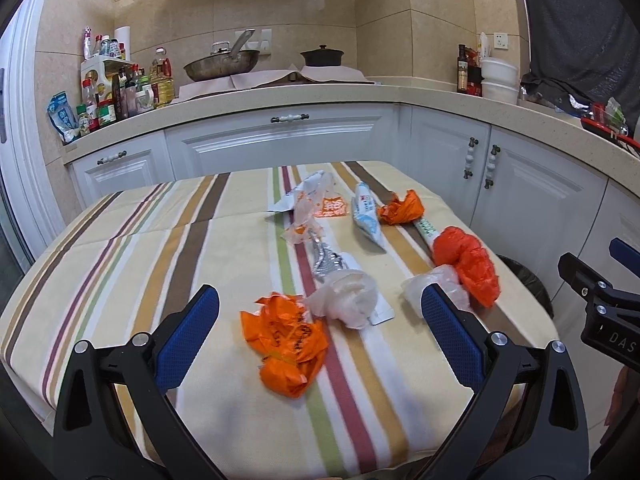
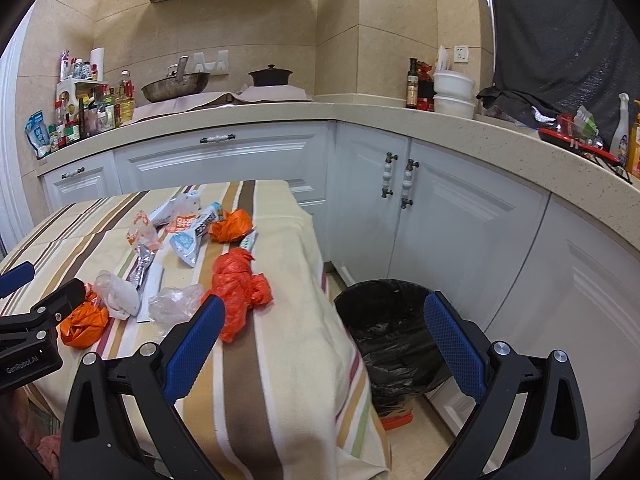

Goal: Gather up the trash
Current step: 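Grasp the orange bag with the left tool while the right tool grasps the red bag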

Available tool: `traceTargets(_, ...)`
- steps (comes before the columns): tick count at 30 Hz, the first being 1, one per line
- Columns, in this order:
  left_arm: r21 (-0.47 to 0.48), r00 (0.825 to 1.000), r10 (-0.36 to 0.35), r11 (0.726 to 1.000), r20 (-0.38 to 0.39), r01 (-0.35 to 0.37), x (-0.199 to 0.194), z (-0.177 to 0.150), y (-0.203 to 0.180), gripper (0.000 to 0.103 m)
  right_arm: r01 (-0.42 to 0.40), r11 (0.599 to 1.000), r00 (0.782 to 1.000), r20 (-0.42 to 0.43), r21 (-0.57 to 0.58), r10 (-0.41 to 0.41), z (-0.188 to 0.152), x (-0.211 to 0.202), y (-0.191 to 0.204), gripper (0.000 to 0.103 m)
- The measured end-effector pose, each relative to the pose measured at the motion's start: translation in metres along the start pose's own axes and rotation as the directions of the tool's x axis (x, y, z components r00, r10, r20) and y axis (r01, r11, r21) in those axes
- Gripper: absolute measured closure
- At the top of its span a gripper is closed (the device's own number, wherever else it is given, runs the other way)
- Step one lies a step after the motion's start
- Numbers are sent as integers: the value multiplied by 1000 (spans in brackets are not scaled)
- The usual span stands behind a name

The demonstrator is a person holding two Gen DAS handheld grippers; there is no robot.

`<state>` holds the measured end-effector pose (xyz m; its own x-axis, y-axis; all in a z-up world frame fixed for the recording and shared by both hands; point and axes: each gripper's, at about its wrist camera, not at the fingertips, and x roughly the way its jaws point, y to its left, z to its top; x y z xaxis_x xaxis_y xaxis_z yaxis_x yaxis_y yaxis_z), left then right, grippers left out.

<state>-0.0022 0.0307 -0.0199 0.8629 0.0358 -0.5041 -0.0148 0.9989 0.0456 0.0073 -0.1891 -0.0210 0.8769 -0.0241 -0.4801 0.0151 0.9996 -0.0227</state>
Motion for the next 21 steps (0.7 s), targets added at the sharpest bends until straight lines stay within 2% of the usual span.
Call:
traceTargets(6,-11,999,33,999,-13,-33,-3,-5,24,4,-56,997,998,-21,-57,55,-3,6,30,6)
traceTargets(11,-26,998,25,999,-51,-26,-1,-12,36,4,-94,991,995,-48,-91,90,-5,12,49,6)
traceTargets(17,-45,996,2,999,-88,-6,11,-18,37,5,-99,990,993,-69,-105,92,-7,15,56,6)
traceTargets(19,-41,995,7,999,-97,-11,17,-19,35,6,-96,990,993,-72,-104,89,-7,16,55,6)
traceTargets(21,-28,995,17,999,-100,-20,23,-20,32,16,-92,990,994,-76,-102,85,-8,18,54,6)
